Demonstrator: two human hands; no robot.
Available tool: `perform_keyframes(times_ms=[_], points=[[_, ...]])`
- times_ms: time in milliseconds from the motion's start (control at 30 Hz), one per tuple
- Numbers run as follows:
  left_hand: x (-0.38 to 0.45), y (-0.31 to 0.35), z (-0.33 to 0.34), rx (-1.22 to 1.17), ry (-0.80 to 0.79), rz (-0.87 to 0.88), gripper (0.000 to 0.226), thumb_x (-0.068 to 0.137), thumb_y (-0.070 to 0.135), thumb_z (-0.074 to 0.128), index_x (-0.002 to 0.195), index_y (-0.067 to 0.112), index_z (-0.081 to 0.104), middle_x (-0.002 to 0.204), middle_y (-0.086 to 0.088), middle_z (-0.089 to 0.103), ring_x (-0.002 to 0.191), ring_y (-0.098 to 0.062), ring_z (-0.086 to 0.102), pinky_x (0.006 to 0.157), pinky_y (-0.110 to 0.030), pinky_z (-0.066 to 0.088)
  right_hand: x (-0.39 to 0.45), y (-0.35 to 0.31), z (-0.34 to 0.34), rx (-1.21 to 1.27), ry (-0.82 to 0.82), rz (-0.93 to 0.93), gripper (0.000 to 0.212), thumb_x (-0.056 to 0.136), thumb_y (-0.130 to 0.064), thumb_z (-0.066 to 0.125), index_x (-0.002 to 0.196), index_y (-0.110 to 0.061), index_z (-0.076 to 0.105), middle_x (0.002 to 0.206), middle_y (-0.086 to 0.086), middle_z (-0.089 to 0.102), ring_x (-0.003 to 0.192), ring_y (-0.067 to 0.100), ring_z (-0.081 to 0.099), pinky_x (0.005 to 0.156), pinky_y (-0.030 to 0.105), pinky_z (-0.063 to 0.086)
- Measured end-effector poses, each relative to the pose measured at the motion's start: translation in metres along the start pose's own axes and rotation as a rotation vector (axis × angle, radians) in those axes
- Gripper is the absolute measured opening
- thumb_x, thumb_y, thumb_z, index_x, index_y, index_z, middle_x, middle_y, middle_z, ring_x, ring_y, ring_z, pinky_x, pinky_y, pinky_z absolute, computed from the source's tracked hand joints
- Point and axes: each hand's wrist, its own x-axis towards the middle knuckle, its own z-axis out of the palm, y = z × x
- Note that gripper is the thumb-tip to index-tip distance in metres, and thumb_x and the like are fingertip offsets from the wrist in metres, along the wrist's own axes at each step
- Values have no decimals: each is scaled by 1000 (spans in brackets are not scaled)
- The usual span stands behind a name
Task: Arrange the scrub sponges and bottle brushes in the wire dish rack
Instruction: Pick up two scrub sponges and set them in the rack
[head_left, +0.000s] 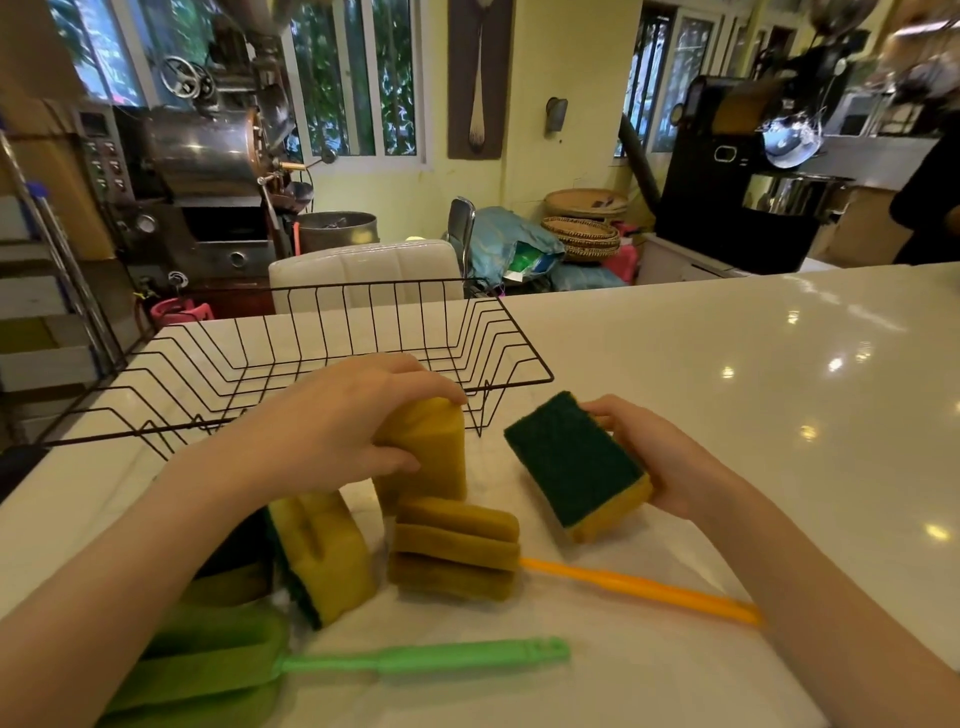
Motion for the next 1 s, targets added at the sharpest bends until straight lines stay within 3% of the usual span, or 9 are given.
perform_keyframes(times_ms=[100, 300, 400, 533, 600, 667, 800, 900, 1000], points=[[-1, 4, 2, -14, 19, 11, 66, 75, 34, 67, 128, 49, 29, 114, 24, 35, 108, -5, 39, 92, -28, 40, 2, 0, -2, -256, 98, -147, 24, 88, -28, 50, 105, -16, 64, 87, 4, 65, 80, 17, 61, 61, 26, 47], [0, 8, 10, 30, 130, 73, 66, 74, 30, 69, 130, 40, 34, 126, 13, 45, 110, -6, 41, 88, -21, 35, -2, 1, 3, -332, 123, -196, 34, 86, -46, 48, 108, -21, 56, 91, -4, 56, 78, 7, 52, 61, 21, 40], [-1, 8, 15, 52, 192, 116, 59, 69, 17, 73, 119, 34, 46, 119, 7, 54, 108, -14, 49, 84, -23, 34, -1, 4, 5, -453, 86, -218, 40, 76, -50, 61, 108, -27, 51, 89, -8, 56, 79, 5, 55, 57, 19, 43], [-1, 7, 24, 102, 199, 131, 58, 64, 2, 70, 103, 32, 40, 110, 3, 56, 93, -14, 51, 71, -18, 37, 0, 7, 5, -522, 109, -233, 41, 75, -41, 68, 108, -27, 48, 86, -11, 55, 73, 5, 55, 55, 16, 46], [-3, 9, 27, 105, 167, 122, 58, 64, 2, 69, 104, 32, 40, 112, 3, 55, 89, -8, 44, 63, -10, 31, 1, 8, 3, -526, 130, -261, 43, 76, -39, 68, 113, -24, 50, 97, -5, 57, 78, 7, 56, 56, 15, 46], [-3, 12, 26, 111, 137, 115, 56, 68, 5, 67, 109, 32, 41, 117, 6, 50, 91, -6, 41, 62, -11, 35, 1, 8, 2, -551, 150, -311, 46, 77, -37, 67, 117, -23, 50, 104, -4, 55, 85, 9, 54, 55, 14, 43], [-5, 14, 15, 46, -109, 4, 48, 78, 18, 62, 111, 43, 36, 116, 20, 38, 101, -3, 41, 87, -24, 44, -2, 11, 4, -605, 118, -433, 38, 83, -32, 61, 118, -27, 49, 108, -6, 53, 88, 7, 52, 57, 12, 44], [-9, 9, 5, -46, -285, -63, 36, 81, 24, 58, 108, 42, 41, 117, 17, 46, 106, -5, 43, 95, -30, 41, -5, 14, 4, -651, 108, -511, 31, 86, -32, 56, 117, -28, 51, 111, -4, 54, 94, 10, 52, 70, 21, 52], [-9, 6, 7, -81, -320, -114, 27, 85, 32, 52, 111, 35, 48, 118, 14, 50, 108, -7, 45, 97, -32, 40, -8, 15, 4, -716, 112, -535, 38, 84, -42, 55, 119, -29, 49, 112, -7, 52, 101, 13, 52, 83, 31, 52]])
